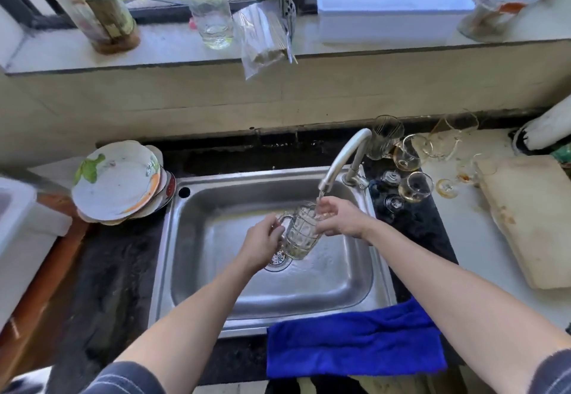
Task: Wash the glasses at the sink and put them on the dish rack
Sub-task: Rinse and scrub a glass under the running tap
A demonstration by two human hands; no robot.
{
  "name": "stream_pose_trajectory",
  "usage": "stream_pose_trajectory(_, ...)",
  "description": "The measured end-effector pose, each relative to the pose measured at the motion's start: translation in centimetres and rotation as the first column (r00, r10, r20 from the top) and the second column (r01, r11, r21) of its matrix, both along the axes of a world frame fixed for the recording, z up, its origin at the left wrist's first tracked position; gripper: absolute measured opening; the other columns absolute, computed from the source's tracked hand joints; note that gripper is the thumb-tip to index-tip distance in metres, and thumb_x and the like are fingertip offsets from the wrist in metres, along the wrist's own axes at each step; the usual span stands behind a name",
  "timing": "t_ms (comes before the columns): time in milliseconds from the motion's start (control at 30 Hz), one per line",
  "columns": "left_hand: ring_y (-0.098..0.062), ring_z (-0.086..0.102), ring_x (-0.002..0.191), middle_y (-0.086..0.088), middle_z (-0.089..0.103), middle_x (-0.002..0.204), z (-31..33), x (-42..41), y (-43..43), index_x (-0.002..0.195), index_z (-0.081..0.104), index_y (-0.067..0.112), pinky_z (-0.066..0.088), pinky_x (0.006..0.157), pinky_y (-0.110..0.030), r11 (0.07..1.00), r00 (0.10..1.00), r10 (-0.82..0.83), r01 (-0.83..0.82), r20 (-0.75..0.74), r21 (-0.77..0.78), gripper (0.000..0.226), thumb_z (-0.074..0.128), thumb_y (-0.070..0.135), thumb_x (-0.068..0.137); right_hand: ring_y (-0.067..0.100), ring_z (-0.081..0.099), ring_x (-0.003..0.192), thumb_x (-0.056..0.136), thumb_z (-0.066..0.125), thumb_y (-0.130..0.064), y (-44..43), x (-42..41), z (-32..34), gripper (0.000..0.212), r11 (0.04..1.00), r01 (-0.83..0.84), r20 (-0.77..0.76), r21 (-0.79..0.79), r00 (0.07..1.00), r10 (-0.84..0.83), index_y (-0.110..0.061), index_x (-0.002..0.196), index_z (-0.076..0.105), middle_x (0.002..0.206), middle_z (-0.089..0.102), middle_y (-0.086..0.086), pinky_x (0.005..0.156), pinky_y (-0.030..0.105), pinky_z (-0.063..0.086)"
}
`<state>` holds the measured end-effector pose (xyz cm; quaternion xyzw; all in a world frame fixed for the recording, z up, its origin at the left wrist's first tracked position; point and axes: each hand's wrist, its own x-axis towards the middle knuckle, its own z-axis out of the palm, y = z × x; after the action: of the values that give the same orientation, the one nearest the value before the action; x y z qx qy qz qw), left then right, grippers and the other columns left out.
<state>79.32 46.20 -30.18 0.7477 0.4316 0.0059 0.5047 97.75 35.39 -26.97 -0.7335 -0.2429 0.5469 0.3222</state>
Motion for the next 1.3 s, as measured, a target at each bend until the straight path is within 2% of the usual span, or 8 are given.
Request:
stream_pose_trajectory(233,-0.026,0.059,0.065,-0.007,0.061,0.067,-1.1,-0.3,0.0,0.075,0.049,0.014,0.048,0.065,-0.036,0.995,1.0,-0.018,0.016,0.019,0.102,0.019,0.053,0.008,0.093,0.017,0.056,0.115,0.07,0.085,-0.024,0.8,0.6,-0.9,0.089,0.999,0.004,-0.093,-0.045,0.996,-0.008,-0.02,0.145,0.038,0.135,0.052,-0.002,0.078,0.031,0.056)
stream_pose_trajectory(400,-0.018,0.06,0.062,-0.015,0.06,0.074,-1.8,0.9,0.4,0.075,0.046,0.011,0.053,0.058,-0.035,0.996,0.997,0.065,-0.063,0.037,-0.058,0.024,0.043,0.002,0.096,0.02,0.069,0.083,0.087,0.07,-0.026,0.9,2.1,-0.7,0.035,0.993,0.082,-0.145,-0.086,0.985,-0.094,-0.011,0.119,0.064,0.108,0.069,0.008,0.057,0.025,0.05)
stream_pose_trajectory(500,-0.02,0.054,0.054,-0.013,0.059,0.07,-1.8,2.6,0.5,0.082,0.048,0.005,0.047,0.046,-0.022,0.984,0.997,0.082,-0.078,0.018,-0.158,0.018,0.04,0.003,0.099,0.022,0.068,0.066,0.092,0.064,-0.016,0.8,2.9,0.0,0.019,0.991,0.106,-0.057,-0.077,0.992,-0.111,-0.002,0.104,0.069,0.093,0.07,0.014,0.049,0.023,0.05)
stream_pose_trajectory(600,-0.022,0.055,0.052,-0.01,0.057,0.066,-2.1,4.4,-0.1,0.091,0.049,0.001,0.05,0.044,-0.023,0.969,0.997,0.08,-0.078,0.0,-0.236,0.014,0.038,0.002,0.099,0.021,0.068,0.058,0.088,0.063,-0.007,0.7,3.6,1.3,0.016,0.996,0.055,0.084,-0.067,0.995,-0.05,0.008,0.089,0.07,0.078,0.07,0.018,0.047,0.023,0.05)
stream_pose_trajectory(800,-0.024,0.061,0.061,-0.02,0.061,0.084,-3.0,7.2,-1.1,0.102,0.052,-0.011,0.059,0.067,-0.039,0.943,1.0,-0.006,0.001,-0.012,-0.333,0.02,0.04,0.003,0.098,0.016,0.069,0.054,0.084,0.057,-0.006,0.4,4.8,3.2,0.021,0.989,-0.106,0.437,-0.101,0.888,0.14,-0.002,0.07,0.073,0.048,0.064,-0.008,0.063,0.034,0.061)
stream_pose_trajectory(933,-0.027,0.064,0.069,-0.022,0.065,0.095,-2.6,8.0,-1.3,0.103,0.054,-0.008,0.057,0.071,-0.039,0.944,0.998,-0.06,0.051,-0.019,-0.327,0.021,0.04,0.005,0.097,0.013,0.063,0.061,0.086,0.059,-0.013,0.0,4.9,4.1,0.021,0.963,-0.254,0.64,-0.093,0.725,0.253,-0.008,0.072,0.074,0.053,0.059,-0.01,0.07,0.029,0.052)
stream_pose_trajectory(1067,-0.025,0.064,0.07,-0.014,0.063,0.093,-2.0,7.9,-0.5,0.104,0.058,-0.004,0.056,0.07,-0.037,0.966,0.997,-0.08,0.073,-0.017,-0.247,0.02,0.043,0.007,0.096,0.02,0.044,0.062,0.084,0.056,-0.014,-0.2,4.7,3.6,0.036,0.941,-0.337,0.774,-0.015,0.593,0.225,-0.024,0.051,0.045,0.05,0.038,-0.01,0.063,0.029,0.033)
stream_pose_trajectory(1300,-0.029,0.068,0.076,-0.017,0.068,0.081,0.0,6.8,2.2,0.092,0.062,0.008,0.057,0.072,-0.041,0.991,0.991,-0.131,0.132,-0.032,0.015,0.01,0.055,0.014,0.093,0.03,0.058,0.063,0.091,0.057,-0.011,0.5,3.8,2.3,0.014,0.895,-0.421,0.879,0.151,0.472,0.074,-0.006,0.081,0.065,0.072,0.057,0.007,0.058,0.03,0.036)
